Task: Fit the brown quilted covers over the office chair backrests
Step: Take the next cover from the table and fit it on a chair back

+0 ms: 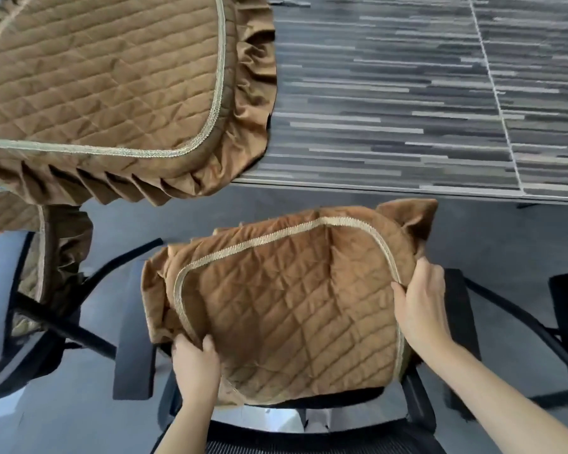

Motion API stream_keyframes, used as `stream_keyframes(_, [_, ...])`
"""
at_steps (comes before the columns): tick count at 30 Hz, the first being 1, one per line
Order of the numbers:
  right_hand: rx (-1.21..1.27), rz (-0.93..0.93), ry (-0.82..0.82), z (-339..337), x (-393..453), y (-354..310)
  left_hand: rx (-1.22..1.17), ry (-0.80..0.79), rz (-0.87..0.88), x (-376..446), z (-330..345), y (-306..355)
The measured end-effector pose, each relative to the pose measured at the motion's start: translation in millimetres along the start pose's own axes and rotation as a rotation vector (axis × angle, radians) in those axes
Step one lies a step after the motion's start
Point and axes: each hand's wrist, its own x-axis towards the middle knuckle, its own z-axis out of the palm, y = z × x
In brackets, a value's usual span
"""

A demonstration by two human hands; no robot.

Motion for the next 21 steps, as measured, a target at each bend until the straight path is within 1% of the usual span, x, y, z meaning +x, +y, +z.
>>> stream_keyframes(3, [-0.032, 0.005, -0.01, 26.6, 31.3, -4.7, 0.009, 0.018, 0.052, 25.1, 17.4, 3.2])
stream_keyframes(6, [-0.05, 0.02, -0.068, 54.7, 64.3, -8.8, 0.011, 0.044, 0.112, 45.2, 32.7, -2.5])
stream_keyframes(7, [-0.049, 0.003, -0.071, 63.5, 76.6, -10.2, 0.015, 0.045, 0.107, 51.5, 35.7, -3.8])
stream_keyframes(10, [-0.127, -0.151, -0.048, 90.4, 118.1, -7.5, 0.003, 0.021, 0.057, 83.2, 44.2, -14.1])
stream_keyframes(11, [-0.157, -0.187, -0.048, 95.8, 132.0, -7.0, 0.019, -0.008, 0.053, 96.6, 47.1, -17.5])
stream_keyframes(12, [-0.165, -0.181, -0.053, 102.8, 143.3, -3.2, 0.057, -0.057, 0.044, 108.0, 51.5, -22.5])
stream_keyframes(14, [-0.134, -0.062, -0.078, 114.7, 153.6, 5.2, 0.142, -0.165, 0.047, 121.5, 56.4, -28.7])
stream_keyframes(16, [-0.09, 0.122, -0.162, 131.5, 144.1, 28.7, 0.205, -0.222, 0.055, 122.9, 62.7, -36.5])
stream_keyframes(18, [-0.079, 0.27, -0.26, 147.2, 117.3, 57.0, 0.211, -0.205, 0.094, 118.5, 64.1, -42.9])
stream_keyframes(19, [-0.071, 0.344, -0.287, 151.8, 103.9, 69.9, 0.209, -0.181, 0.113, 116.4, 65.2, -45.2])
stream_keyframes(21, [-0.018, 0.534, -0.319, 155.7, 80.5, 87.5, 0.206, -0.111, 0.095, 108.9, 65.2, -45.0])
